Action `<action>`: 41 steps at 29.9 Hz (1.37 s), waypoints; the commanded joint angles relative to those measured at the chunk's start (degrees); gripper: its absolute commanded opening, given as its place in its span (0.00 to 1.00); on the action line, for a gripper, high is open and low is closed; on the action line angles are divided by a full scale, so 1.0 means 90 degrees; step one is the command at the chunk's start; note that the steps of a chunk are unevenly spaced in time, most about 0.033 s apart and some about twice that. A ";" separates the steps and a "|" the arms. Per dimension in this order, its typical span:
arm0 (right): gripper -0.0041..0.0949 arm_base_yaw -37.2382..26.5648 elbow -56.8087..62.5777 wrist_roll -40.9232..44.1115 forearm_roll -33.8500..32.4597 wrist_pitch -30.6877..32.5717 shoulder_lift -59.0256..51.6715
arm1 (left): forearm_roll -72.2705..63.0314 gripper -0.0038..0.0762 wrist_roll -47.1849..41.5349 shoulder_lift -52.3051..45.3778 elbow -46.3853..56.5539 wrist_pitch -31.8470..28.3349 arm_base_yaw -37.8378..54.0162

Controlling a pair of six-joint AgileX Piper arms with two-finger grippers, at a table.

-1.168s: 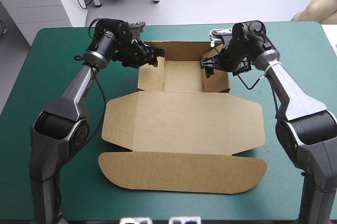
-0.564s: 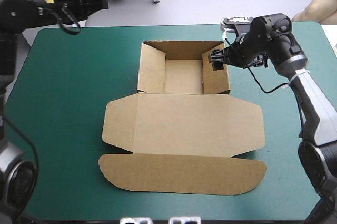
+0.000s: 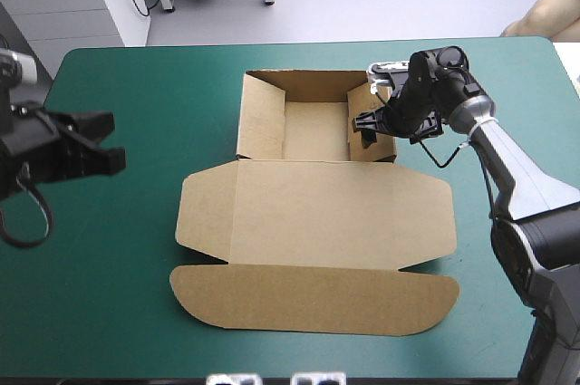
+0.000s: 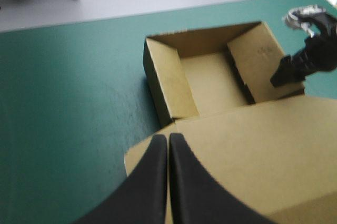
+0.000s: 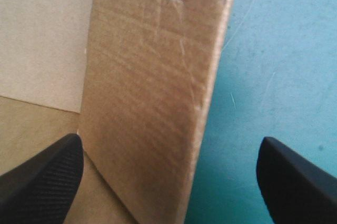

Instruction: Fold the box

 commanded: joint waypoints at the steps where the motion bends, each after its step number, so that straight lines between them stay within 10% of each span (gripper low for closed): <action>1: 0.80 -0.0030 -0.0132 -0.0068 0.0083 -0.0143 -0.0076 | -0.0054 0.04 -0.0002 -0.0921 0.1173 -0.0295 -0.0037; 13: 0.02 -0.0030 -0.0132 -0.0409 0.0083 -0.0100 0.0240 | -0.0033 0.04 0.0226 -0.3567 0.5117 -0.2231 -0.0037; 25: 0.02 -0.0580 -0.1846 -0.0884 -0.0034 0.0342 -0.0206 | -0.0033 0.04 0.0226 -0.4869 0.7177 -0.3263 -0.0037; 41: 0.02 -0.3858 -0.2462 -0.0517 -0.1268 0.0342 -0.0484 | -0.0033 0.04 0.0226 -0.4874 0.7255 -0.3805 -0.0037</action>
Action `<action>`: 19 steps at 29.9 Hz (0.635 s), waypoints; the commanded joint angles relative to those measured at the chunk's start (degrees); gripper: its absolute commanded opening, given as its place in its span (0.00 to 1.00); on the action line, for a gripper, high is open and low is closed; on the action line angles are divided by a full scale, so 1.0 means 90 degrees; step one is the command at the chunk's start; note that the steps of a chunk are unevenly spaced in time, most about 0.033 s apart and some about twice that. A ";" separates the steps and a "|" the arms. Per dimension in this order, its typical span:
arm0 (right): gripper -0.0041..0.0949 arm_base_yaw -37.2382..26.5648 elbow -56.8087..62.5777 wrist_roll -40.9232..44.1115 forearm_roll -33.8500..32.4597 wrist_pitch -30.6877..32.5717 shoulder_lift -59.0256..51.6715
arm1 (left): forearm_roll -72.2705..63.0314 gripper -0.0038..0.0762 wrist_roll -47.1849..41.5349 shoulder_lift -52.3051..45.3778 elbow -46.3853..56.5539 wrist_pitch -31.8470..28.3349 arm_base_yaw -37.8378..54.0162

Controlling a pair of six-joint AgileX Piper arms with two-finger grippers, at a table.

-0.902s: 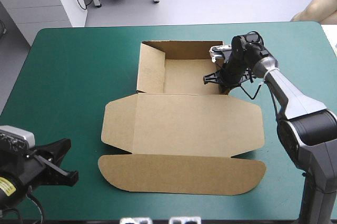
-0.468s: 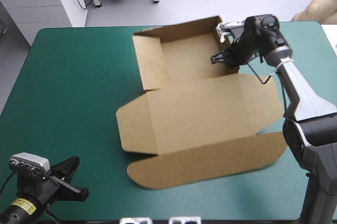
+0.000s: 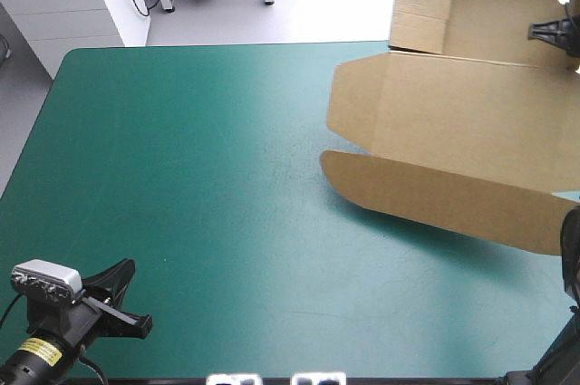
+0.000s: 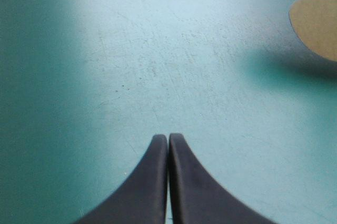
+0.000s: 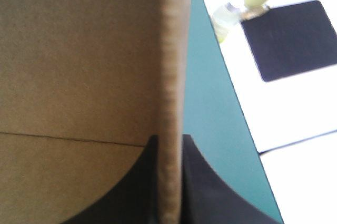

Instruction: Fold the box

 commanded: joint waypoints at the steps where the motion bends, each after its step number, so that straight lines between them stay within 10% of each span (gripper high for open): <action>1: 0.02 -0.0520 0.0284 0.0060 -0.0025 0.0028 -0.0074 | -0.0080 0.04 0.0008 0.0062 -0.0155 -0.0503 -0.0025; 14: 0.04 -0.0980 0.1622 -0.0694 0.1366 0.0028 0.0834 | -0.0080 0.04 0.0008 0.0062 -0.0155 -0.0480 -0.0025; 19: 0.24 -0.0980 0.1622 -0.1010 0.1560 0.0028 0.0808 | -0.0104 0.04 0.0008 0.0062 -0.0155 -0.0458 -0.0025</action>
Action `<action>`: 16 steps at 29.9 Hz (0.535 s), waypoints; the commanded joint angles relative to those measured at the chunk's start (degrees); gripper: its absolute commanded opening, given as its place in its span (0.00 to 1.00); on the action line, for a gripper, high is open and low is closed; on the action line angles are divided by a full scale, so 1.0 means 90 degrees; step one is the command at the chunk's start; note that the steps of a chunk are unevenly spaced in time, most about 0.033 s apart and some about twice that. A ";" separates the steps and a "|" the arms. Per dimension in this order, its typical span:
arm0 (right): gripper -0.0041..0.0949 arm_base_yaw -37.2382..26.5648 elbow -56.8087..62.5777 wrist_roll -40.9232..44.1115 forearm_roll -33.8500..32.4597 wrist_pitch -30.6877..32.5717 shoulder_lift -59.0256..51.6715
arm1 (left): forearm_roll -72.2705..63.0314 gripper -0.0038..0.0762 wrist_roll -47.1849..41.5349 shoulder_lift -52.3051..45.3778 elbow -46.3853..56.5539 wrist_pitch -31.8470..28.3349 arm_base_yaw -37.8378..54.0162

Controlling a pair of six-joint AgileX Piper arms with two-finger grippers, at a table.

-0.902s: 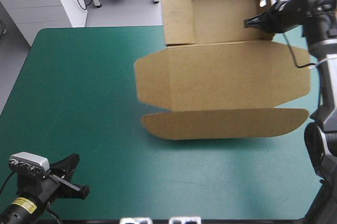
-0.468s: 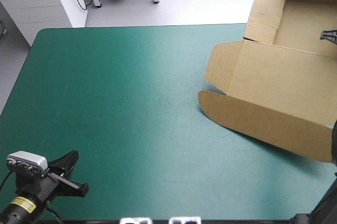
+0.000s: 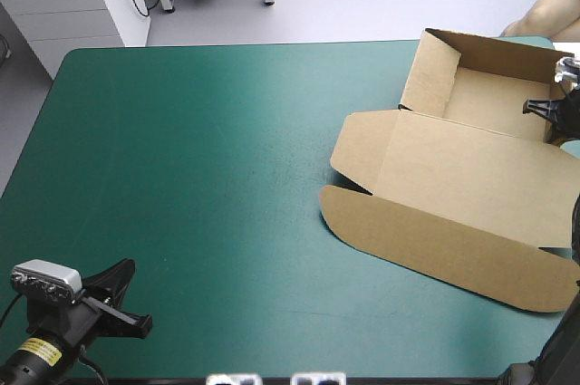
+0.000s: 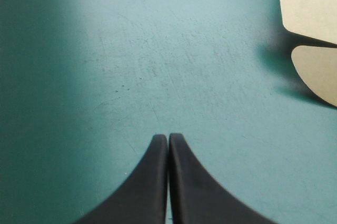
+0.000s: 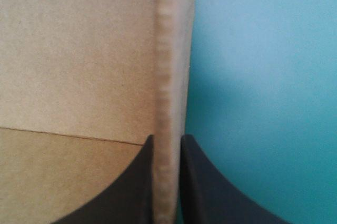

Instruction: Fold the box

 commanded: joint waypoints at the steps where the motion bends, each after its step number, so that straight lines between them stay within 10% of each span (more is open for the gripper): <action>1: 0.30 -0.0034 -0.0158 -0.0186 0.0221 0.0081 -0.0449 | -0.0104 0.04 0.0005 0.0062 -0.0155 -0.0450 -0.0025; 8: 0.85 -0.0034 -0.0131 -0.0041 -0.0165 0.0081 -0.0558 | -0.0104 0.04 0.0005 0.0062 -0.0155 -0.0419 -0.0025; 13: 0.88 -0.0034 -0.0131 0.0025 -0.0190 0.0081 -0.1364 | -0.0104 0.04 0.0005 0.0062 -0.0155 -0.0392 -0.0025; 16: 0.85 -0.0034 -0.0114 -0.0071 0.1056 0.0081 -0.2111 | -0.0104 0.04 0.0005 0.0062 -0.0155 -0.0392 -0.0025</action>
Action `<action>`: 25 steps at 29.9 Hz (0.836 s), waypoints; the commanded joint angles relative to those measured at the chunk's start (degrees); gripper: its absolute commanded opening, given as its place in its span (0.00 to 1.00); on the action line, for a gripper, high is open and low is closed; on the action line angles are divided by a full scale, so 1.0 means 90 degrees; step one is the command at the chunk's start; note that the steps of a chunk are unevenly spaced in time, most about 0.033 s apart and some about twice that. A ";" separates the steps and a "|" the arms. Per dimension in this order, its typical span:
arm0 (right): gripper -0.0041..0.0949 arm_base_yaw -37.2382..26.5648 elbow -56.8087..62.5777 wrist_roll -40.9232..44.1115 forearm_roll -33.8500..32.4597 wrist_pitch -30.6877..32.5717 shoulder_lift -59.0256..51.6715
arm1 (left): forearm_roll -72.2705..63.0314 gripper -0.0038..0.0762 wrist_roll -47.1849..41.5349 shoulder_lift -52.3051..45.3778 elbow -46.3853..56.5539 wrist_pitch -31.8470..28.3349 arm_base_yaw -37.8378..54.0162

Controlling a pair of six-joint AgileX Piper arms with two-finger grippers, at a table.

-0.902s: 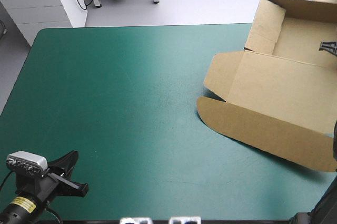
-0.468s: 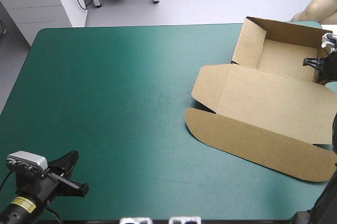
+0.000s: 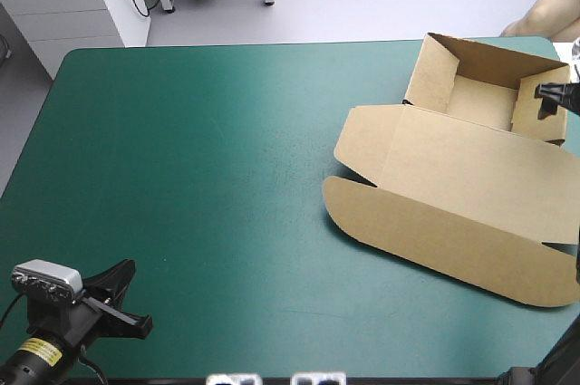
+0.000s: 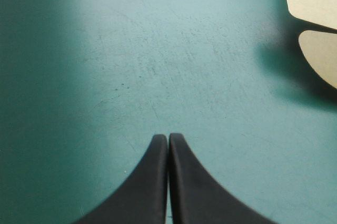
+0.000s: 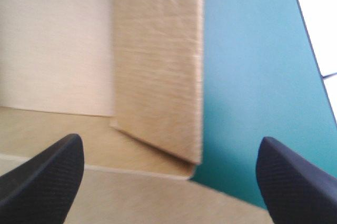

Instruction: Fold the box

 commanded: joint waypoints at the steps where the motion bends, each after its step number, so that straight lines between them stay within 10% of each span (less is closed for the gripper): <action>1: 0.82 0.0028 -0.0107 -0.0342 0.1439 0.0080 -0.1313 | -0.0099 0.04 0.0005 0.0062 -0.0155 -0.0425 -0.0025; 11: 0.05 0.2329 0.1908 -0.1961 0.2139 0.0068 -0.3743 | -0.0124 0.04 -0.0009 0.0062 -0.0155 -0.0425 -0.0025; 25: 0.02 0.3174 0.7508 -0.2677 0.2150 -0.3460 -0.7525 | -0.0072 0.04 0.0016 0.0062 -0.0155 -0.0425 -0.0025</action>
